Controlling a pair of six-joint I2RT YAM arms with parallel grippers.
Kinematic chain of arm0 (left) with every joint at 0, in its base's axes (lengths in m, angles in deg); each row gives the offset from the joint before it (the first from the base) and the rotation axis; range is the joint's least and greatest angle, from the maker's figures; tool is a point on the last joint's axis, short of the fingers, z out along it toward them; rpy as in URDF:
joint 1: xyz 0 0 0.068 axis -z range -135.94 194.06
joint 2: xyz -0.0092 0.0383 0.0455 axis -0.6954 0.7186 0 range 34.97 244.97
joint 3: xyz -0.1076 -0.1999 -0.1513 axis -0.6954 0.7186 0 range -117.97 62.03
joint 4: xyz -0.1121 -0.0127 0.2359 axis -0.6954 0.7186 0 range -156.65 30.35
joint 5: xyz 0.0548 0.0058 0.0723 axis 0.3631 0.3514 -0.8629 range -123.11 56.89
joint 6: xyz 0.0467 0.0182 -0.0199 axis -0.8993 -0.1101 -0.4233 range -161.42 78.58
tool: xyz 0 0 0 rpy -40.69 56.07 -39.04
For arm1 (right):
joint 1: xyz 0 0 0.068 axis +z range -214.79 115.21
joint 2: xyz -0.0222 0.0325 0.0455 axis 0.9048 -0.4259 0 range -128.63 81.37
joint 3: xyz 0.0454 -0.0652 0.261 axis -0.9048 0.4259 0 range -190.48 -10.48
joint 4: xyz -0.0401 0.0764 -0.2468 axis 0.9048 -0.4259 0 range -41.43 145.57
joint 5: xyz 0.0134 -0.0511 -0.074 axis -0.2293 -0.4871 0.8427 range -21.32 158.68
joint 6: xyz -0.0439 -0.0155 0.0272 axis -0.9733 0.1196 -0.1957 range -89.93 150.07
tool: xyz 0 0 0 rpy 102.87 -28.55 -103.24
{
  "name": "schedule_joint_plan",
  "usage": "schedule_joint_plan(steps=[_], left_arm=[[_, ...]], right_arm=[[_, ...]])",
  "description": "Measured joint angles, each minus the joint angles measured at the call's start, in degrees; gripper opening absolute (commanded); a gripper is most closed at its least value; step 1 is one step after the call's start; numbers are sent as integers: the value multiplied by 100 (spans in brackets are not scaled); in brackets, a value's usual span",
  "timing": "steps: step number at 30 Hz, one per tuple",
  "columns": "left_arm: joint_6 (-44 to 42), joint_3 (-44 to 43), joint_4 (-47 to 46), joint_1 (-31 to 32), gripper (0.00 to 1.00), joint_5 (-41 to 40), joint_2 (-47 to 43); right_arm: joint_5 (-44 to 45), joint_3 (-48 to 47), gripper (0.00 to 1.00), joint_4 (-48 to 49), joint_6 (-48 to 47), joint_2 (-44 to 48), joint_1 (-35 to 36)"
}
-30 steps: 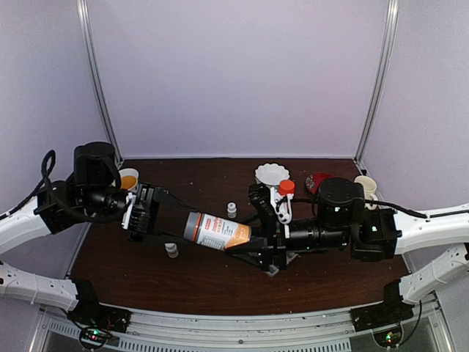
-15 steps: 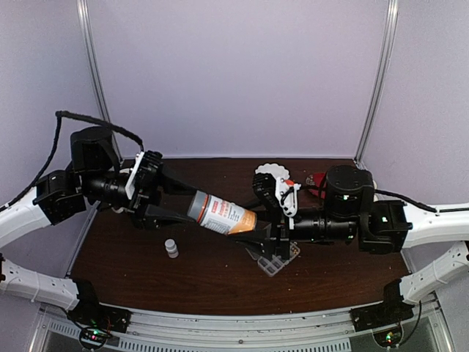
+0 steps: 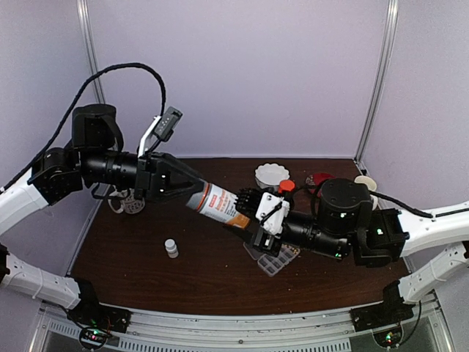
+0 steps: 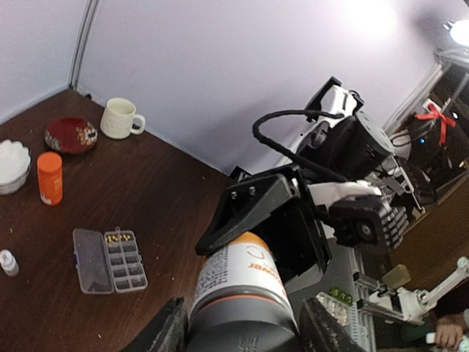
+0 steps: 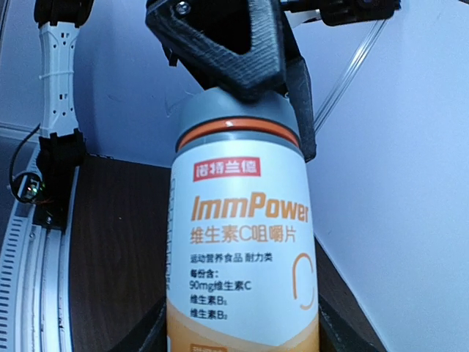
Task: Sort the pills into containers
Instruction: Unscrew the lid of the pill bottle from the pill bottle.
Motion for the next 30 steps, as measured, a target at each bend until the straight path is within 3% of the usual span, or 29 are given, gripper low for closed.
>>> schedule_joint_plan(steps=[5,10,13,17,22,27,30], left_arm=[[1187,-74,229,-96,2,-87,221],[1530,-94,221,-138,78,-234,337],[1217,-70,192,-129,93,-424,164],[186,376,-411,-122,98,-535,-538],[-2186,1397,-1298,-120,98,140,-1543],[-5025,1722,-1040,-28,98,796,-1676],[-6144,1670,-745,-24,98,872,-1493]], right_arm=[[614,42,3,-42,-702,-98,138],[798,70,3,-208,-863,-120,195],[719,105,3,-254,-697,-28,149],[223,142,3,-428,-299,243,22],[-710,142,3,-636,361,459,-195],[-1690,116,3,-907,1012,442,-428],[-2146,4,3,-1080,1325,363,-507]])
